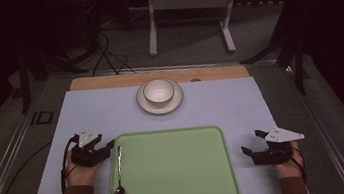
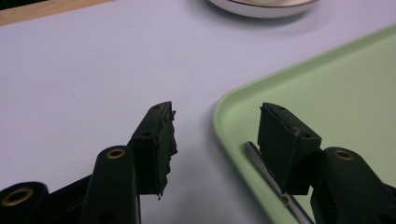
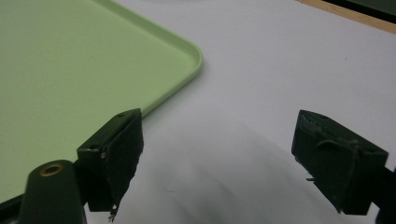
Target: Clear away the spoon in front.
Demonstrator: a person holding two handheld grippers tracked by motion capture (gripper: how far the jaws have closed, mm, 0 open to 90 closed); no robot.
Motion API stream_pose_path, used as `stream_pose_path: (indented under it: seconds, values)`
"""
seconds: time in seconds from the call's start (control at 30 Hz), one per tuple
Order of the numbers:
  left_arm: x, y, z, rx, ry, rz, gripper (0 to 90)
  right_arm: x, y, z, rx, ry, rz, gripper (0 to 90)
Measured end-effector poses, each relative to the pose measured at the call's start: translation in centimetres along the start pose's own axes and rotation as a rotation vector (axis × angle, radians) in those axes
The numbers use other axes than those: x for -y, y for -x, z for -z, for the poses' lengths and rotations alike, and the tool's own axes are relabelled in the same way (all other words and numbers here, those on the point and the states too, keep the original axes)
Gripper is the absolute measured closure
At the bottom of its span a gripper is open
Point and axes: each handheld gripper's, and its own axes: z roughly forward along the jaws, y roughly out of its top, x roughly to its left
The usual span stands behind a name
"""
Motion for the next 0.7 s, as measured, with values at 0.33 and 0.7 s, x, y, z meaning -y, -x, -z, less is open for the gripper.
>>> stream_pose_path:
  seconds: [0.33,0.7]
  values:
    - [0.5,-2.2,1.0,-0.057,0.021,0.078,45.9,0.0,0.1,0.1,0.003,0.003,-0.001,16.4]
    - [1.2,-3.9,1.4,-0.105,0.033,0.138,45.9,0.0,0.1,0.1,0.002,0.003,-0.001,16.4]
